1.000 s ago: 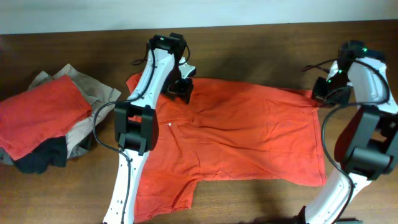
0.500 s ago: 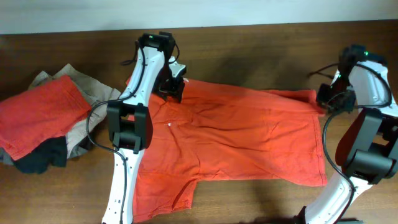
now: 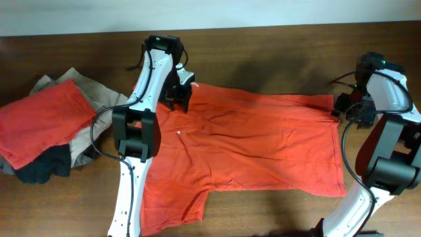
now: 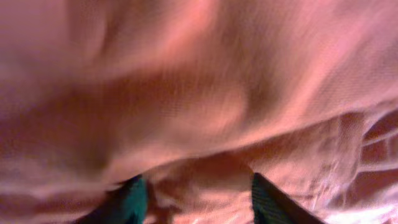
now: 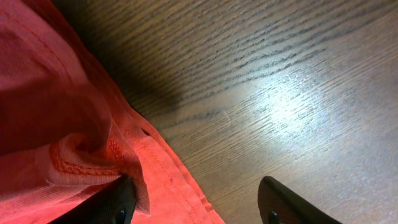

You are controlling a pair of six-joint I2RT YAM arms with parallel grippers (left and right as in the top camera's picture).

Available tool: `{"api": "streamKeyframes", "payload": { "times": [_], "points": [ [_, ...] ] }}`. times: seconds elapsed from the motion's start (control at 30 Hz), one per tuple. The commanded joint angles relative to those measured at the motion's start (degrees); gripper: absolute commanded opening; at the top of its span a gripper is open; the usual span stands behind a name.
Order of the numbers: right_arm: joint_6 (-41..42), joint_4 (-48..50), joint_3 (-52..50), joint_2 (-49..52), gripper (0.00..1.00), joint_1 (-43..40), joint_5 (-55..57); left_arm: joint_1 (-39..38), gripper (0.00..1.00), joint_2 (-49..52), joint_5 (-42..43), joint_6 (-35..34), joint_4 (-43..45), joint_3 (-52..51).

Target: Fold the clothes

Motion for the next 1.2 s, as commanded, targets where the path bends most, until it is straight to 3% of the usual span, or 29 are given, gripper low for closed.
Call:
{"api": "streamKeyframes", "payload": {
  "times": [0.0,0.2,0.4,0.53,0.77,0.97,1.17],
  "points": [
    [1.92,-0.66,1.4,-0.98,0.66,-0.55,0.52,0.5,0.47,0.48,0.22,0.7,-0.96,0.5],
    [5.97,-3.15,4.09,-0.98,0.66,-1.7,0.09,0.48,0.49,-6.69,1.09,0.7,-0.9,0.5],
    [2.08,-2.62,4.31,-0.98,0.65,-2.78,-17.14,0.44,0.53,-13.0,0.83,0.72,0.79,0.5],
    [-5.38,-0.59,4.55,-2.03,0.63,-2.78,-30.8,0.46,0.53,-16.44,-1.05,0.7,-0.94,0.44],
    [-11.13,0.52,4.55,-10.1,0.66,-2.78,-31.04,0.46,0.54,-28.46,-4.61,0.68,-0.94,0.44],
    [-10.56,-1.36,4.55,-20.9,0.73,-2.23,-31.04,0.44,0.53,-39.32,-6.97,-0.98,-0.92,0.26],
    [-6.27,-9.64,4.52,-26.51,0.78,0.22,-28.41,0.44,0.53,-46.66,-9.81,-4.13,-0.92,-4.7]
  ]
}}
